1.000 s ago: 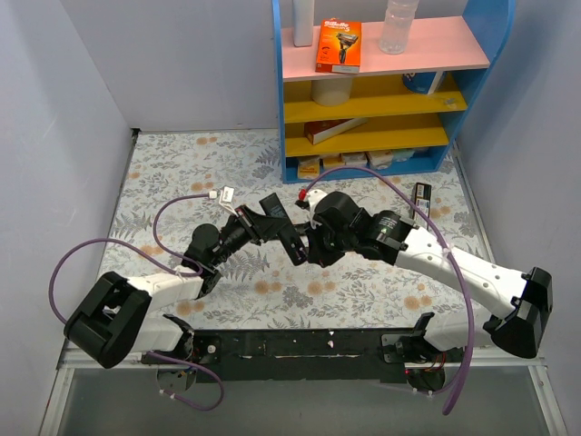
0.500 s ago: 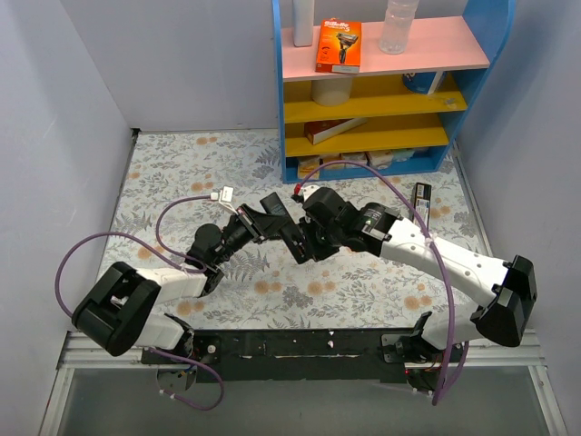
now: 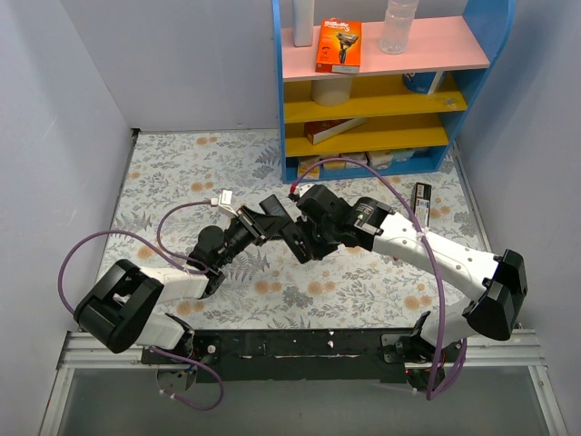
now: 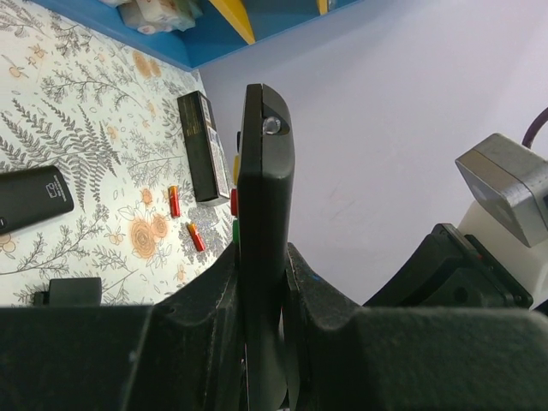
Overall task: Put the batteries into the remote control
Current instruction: Load the battery into the remote control.
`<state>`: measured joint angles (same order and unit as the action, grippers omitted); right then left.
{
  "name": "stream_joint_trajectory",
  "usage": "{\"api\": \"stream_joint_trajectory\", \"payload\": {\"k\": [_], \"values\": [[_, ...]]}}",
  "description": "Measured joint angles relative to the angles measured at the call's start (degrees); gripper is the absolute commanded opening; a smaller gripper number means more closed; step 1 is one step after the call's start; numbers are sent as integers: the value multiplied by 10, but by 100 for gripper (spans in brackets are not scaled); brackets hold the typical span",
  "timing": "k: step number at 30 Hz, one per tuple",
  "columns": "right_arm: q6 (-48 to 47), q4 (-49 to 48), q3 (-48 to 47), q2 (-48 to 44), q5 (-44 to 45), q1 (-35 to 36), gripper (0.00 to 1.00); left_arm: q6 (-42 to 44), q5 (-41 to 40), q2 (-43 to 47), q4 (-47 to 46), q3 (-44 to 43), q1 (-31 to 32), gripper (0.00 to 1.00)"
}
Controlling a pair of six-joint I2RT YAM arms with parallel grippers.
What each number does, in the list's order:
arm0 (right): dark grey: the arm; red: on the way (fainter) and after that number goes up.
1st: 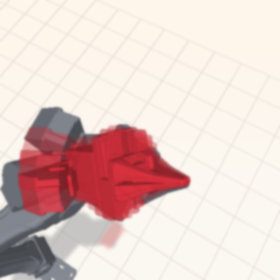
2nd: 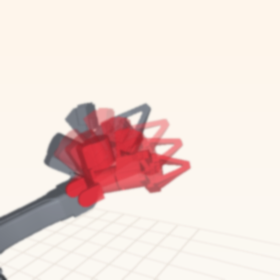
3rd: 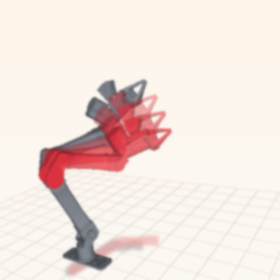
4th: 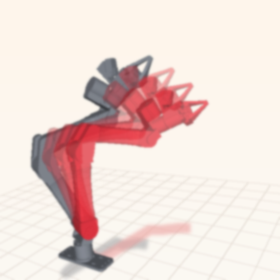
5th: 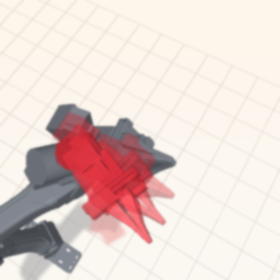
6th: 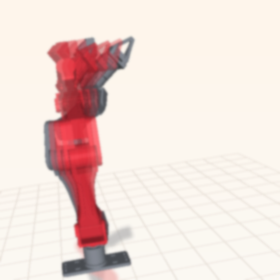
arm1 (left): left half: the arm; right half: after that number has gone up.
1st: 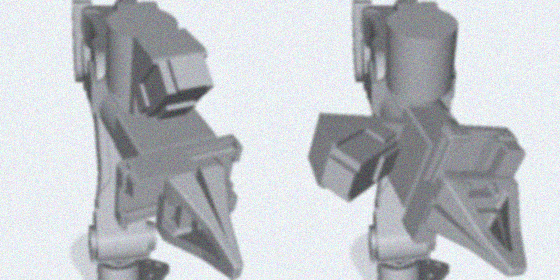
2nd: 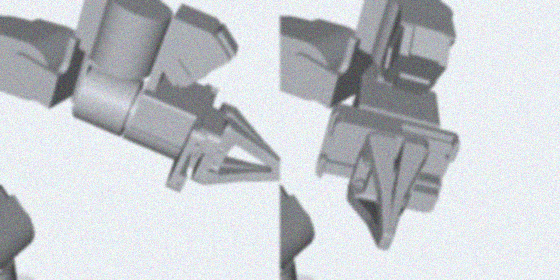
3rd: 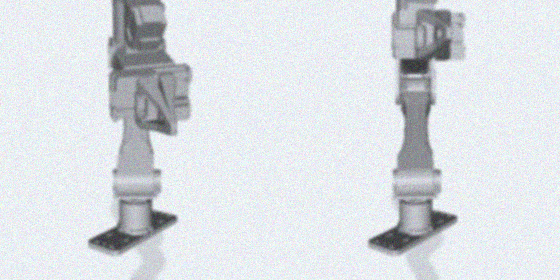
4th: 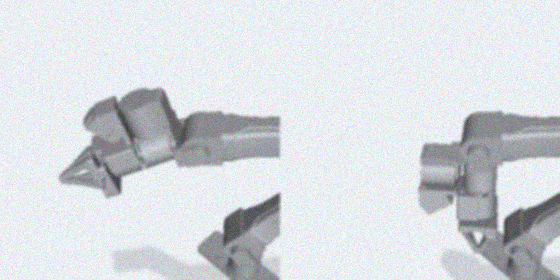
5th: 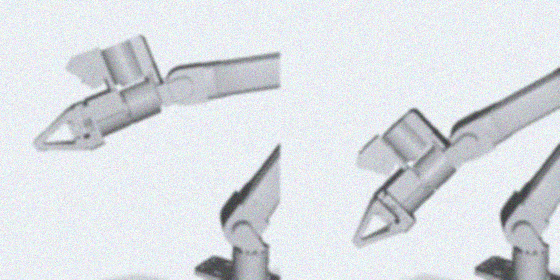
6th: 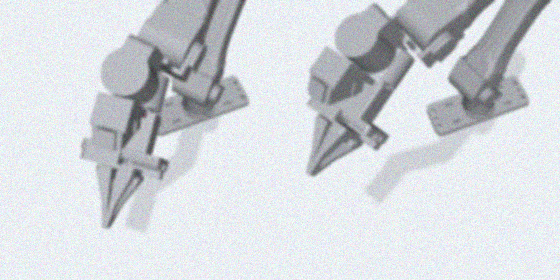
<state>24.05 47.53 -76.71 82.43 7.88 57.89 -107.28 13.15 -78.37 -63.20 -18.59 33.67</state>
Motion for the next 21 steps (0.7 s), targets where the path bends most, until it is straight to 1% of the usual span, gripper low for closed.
{"api": "stream_joint_trajectory", "payload": {"k": [9, 13, 15, 16, 20, 21], "values": [[-9, 9, -11, 6, 2, 0, 19, -29, -14, -5, -1, 5, 3, 0], [-18, 8, -11, 6, 1, 0, 18, -45, -14, -14, -4, 6, 5, 0], [-20, 8, -11, 6, 4, 0, 14, -51, -14, -19, -7, 6, 6, 0], [-21, 8, -11, 6, 5, 0, 14, -54, -15, -20, -7, 6, 6, 0], [-25, 8, -11, 6, 8, 0, 15, -57, -16, -20, -7, 6, 6, 0], [-26, 8, -11, 6, 8, 0, 18, -57, -16, -20, -7, 6, 6, 0]]}}
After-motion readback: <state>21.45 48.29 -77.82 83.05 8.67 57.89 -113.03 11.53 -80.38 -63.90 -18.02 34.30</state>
